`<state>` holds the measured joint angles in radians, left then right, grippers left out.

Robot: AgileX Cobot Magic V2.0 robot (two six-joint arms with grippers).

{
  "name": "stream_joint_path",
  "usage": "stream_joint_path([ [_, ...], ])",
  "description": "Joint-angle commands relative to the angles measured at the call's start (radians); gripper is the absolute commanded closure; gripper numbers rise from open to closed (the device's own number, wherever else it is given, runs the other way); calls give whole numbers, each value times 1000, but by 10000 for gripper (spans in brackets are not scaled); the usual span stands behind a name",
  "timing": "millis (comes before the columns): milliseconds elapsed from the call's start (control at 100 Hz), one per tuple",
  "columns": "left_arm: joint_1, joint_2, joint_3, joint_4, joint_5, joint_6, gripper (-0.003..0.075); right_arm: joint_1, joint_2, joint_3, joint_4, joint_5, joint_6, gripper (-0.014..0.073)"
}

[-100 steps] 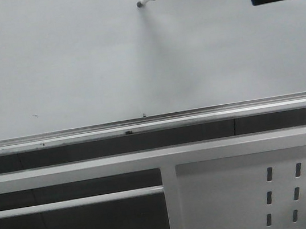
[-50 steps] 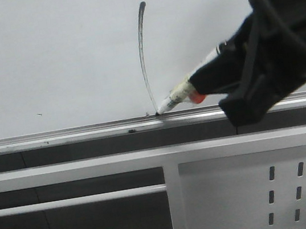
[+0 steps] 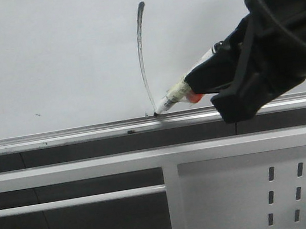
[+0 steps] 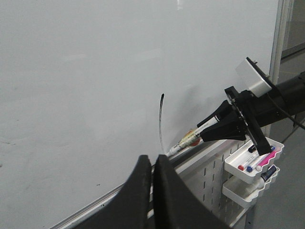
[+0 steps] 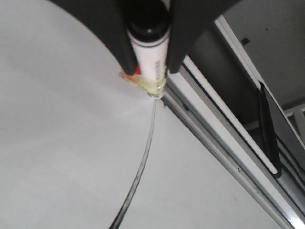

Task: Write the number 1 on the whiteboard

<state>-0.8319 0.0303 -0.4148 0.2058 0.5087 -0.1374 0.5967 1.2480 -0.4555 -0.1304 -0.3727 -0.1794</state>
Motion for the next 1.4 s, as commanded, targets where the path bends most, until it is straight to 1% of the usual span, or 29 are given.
stream_joint_path([
  [0, 3, 15, -26, -26, -79, -9, 740, 56, -113, -36, 35, -41, -10, 666],
  [160, 3, 15, -26, -57, -77, -9, 740, 228, -307, -38, 57, 126, -10, 666],
  [270, 3, 30, -26, -57, -75, 31, 735, 325, -397, -80, 85, 314, -10, 666],
  [330, 3, 64, -33, -62, -66, 55, 701, 357, -418, -113, 85, 396, -10, 666],
  [360, 3, 95, -38, -67, -61, 64, 680, 367, -421, -136, 85, 439, -10, 666],
  [370, 3, 102, -43, -70, -56, 72, 657, 369, -421, -141, 85, 448, -10, 666],
  [400, 1, 132, -52, -82, -51, 96, 622, 374, -421, -163, 85, 481, -10, 666],
  [490, 1, 252, -95, -162, -51, 238, 514, 378, -401, -244, 88, 584, -10, 666],
  [540, 1, 324, -125, -215, -51, 321, 482, 378, -383, -288, 88, 629, -10, 666],
  [570, 1, 364, -144, -244, -49, 366, 477, 378, -370, -320, 88, 655, -10, 666],
  [640, 1, 461, -192, -290, -38, 414, 478, 378, -338, -388, 88, 716, -10, 666],
  [720, 1, 566, -251, -302, 2, 420, 478, 378, -299, -470, 92, 801, -10, 666],
  [830, 1, 676, -313, -304, 66, 423, 478, 378, -240, -582, 130, 920, -12, 666],
  [880, 1, 710, -337, -322, 75, 462, 478, 379, -213, -620, 145, 962, -21, 666],
  [960, 1, 745, -358, -380, 77, 560, 478, 382, -180, -658, 152, 1002, -44, 666],
  [1020, 1, 768, -373, -453, 77, 635, 478, 386, -160, -673, 175, 1009, -82, 666],
  [1100, 1, 781, -379, -511, 77, 688, 477, 401, -151, -676, 219, 995, -144, 666],
  [1150, 1, 792, -382, -540, 77, 702, 477, 417, -144, -676, 243, 990, -172, 666],
  [1280, 1, 793, -386, -567, 78, 709, 477, 449, -140, -676, 247, 960, -172, 666],
  [1390, 1, 793, -387, -580, 76, 709, 477, 451, -140, -676, 263, 915, -172, 666],
])
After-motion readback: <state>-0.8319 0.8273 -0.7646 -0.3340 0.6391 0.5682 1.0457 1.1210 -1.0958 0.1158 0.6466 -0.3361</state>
